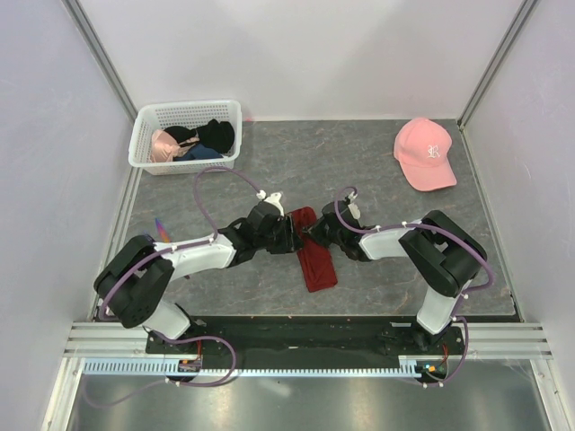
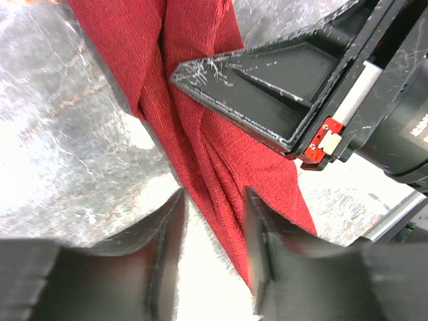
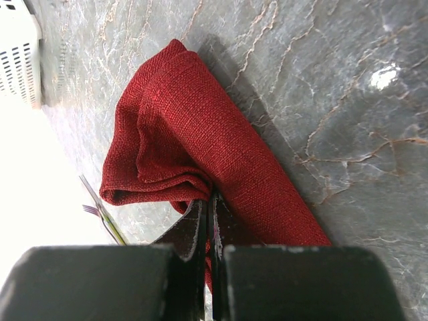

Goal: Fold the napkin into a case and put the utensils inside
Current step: Fold the 2/3-rectangle-folded napkin at the center of the board.

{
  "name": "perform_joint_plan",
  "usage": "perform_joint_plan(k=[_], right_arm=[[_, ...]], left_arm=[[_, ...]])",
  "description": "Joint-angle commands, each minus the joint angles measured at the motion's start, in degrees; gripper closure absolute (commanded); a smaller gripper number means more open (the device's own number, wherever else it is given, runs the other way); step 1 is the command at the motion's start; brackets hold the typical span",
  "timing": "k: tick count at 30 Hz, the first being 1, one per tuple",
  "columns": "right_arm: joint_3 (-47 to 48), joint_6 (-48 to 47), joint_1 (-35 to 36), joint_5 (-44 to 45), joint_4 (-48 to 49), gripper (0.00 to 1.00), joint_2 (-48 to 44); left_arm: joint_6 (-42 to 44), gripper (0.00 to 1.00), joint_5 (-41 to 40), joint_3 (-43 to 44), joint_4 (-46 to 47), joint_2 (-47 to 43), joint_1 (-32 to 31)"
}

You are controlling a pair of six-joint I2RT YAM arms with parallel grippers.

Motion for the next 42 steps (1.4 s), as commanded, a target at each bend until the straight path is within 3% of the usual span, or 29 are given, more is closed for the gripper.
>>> perform_joint_plan(k=[1,5,11,17,21,22,26,28,31,35,42], right_arm=[[1.40,-1.41,0.51,0.52,-0.38,1.00,0.94],[1.40,-0.97,0.59,-0.36,0.23,1.00,1.12],[1.31,-1.41,0.59,-1.50,0.41,1.00,1.03],[1.83,-6.05,0.51,-3.79,-0.99,1.00,-0.37],[5.61,-13.88,-0.37,-6.93,-7.93,0.85,-2.13],[6.05,-15.55,-1.07,-8.08,-8.81,0.78,-2.57],[7.81,-23.80,-3.27,-12.74,-14.00,0.64,-5.90],[6.41,-25.40,-4.50,-14.94,-15.15,0.50,-7.92],[3.86,-27.77,-4.94,-16.35,-16.11,0.38,-12.76],[-0.26,-28.22,-4.68,-23.01,-14.28,0.41,-15.57],[-12.11,-23.83,-1.69,-29.61,1.69,0.65,-14.79]], left_arm=[[2.10,0.35,0.05,1.61,-0.38,-0.22,0.28],[1.92,0.30,0.14,3.19,-0.47,3.91,0.28],[2.53,0.32,-1.62,4.69,0.49,8.57,0.37],[2.01,0.53,-1.88,3.29,1.55,9.37,0.37],[1.83,0.65,-2.06,0.74,2.16,7.88,0.37],[1.75,0.74,-2.06,0.56,2.17,7.87,0.37],[1.66,0.79,-1.88,0.21,1.90,7.70,0.37],[1.57,0.80,-1.53,0.21,1.82,7.52,0.37],[1.13,0.81,-1.18,0.21,1.99,7.52,0.37],[0.78,0.81,-0.30,0.12,2.08,7.44,0.37],[-0.36,0.81,0.14,0.29,2.17,7.52,0.37]])
